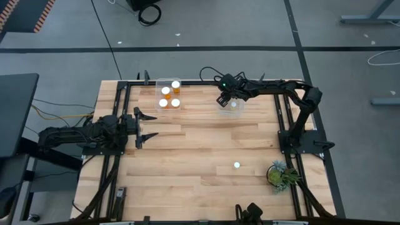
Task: Pick and place medicine bottles into bin by pill shape (circle, oval)
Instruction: Put the small orange pill bottle into the right transparent bin, then put the small yellow pill bottle into the right transparent bin
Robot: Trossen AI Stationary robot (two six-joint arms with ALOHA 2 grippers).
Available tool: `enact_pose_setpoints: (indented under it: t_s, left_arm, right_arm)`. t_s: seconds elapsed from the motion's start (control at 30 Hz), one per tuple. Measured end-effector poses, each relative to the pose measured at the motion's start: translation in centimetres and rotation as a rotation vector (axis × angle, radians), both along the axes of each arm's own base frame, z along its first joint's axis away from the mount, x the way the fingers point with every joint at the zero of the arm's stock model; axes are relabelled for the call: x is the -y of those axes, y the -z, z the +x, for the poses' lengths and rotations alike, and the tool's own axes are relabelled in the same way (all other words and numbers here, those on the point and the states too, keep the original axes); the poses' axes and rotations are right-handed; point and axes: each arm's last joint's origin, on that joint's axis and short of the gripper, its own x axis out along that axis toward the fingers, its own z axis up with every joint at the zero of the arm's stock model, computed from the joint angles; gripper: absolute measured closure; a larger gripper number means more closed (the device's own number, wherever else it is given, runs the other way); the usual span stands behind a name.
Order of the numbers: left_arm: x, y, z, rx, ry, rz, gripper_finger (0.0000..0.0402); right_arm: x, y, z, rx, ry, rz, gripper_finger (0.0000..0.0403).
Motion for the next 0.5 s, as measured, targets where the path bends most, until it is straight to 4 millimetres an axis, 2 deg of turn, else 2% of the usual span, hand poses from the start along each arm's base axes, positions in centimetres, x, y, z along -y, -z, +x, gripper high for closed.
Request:
enact_pose_setpoints:
  t_s: [0.23, 0.5]
  left_arm:
    - [0.0, 0.0, 0.0, 0.0, 0.0, 0.0, 0.006]
    - [0.0, 0.0, 0.0, 0.0, 0.0, 0.0, 0.006]
  right_arm:
    - [0.0, 0.0, 0.01, 0.001, -0.001, 0.001, 0.0202]
    - [-0.11, -0.05, -0.16, -0.036, -0.008, 0.021, 0.0198]
